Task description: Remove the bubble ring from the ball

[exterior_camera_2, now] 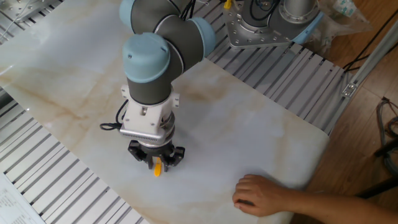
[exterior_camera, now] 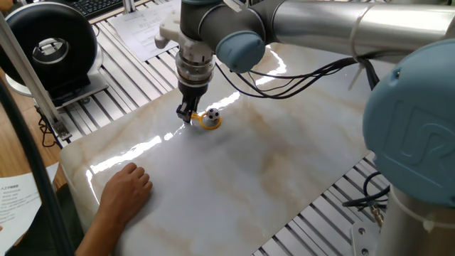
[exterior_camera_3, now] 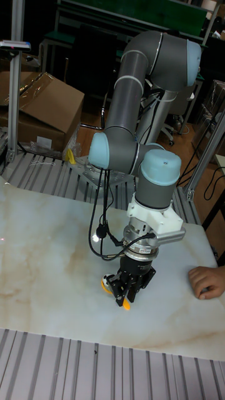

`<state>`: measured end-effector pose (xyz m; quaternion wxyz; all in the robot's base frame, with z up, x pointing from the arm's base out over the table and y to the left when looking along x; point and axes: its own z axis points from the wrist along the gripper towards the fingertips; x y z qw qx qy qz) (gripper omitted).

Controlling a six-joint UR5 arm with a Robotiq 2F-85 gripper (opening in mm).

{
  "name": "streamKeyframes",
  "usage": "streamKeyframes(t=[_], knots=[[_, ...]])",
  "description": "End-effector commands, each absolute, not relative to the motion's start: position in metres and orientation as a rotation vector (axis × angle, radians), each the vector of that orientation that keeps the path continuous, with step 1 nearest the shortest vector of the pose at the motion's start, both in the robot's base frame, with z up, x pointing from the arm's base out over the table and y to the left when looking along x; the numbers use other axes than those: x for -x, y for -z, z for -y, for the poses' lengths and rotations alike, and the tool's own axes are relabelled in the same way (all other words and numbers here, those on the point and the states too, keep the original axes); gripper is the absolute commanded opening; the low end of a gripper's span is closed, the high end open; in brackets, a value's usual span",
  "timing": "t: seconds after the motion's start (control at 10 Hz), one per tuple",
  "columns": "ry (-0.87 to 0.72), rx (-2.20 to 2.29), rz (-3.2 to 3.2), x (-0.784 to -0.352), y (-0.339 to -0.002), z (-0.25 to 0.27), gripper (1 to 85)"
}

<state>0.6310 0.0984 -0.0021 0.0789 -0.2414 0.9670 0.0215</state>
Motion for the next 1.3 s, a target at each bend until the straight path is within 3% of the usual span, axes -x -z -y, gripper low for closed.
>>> streamKeyframes(t=[0.0, 0.1, 0.3, 1.0, 1.2], knots=[[-0.108, 0.63, -2.916, -0.632, 0.005, -0.103, 23.0], [-0.111, 0.62, -2.923, -0.629, 0.001, -0.103, 18.7], [-0.071, 0.603, -2.957, -0.621, -0.023, -0.092, 1.3], [0.012, 0.594, -3.004, -0.625, -0.054, -0.071, 1.3], [-0.039, 0.562, -3.007, -0.629, -0.059, -0.068, 1.3]])
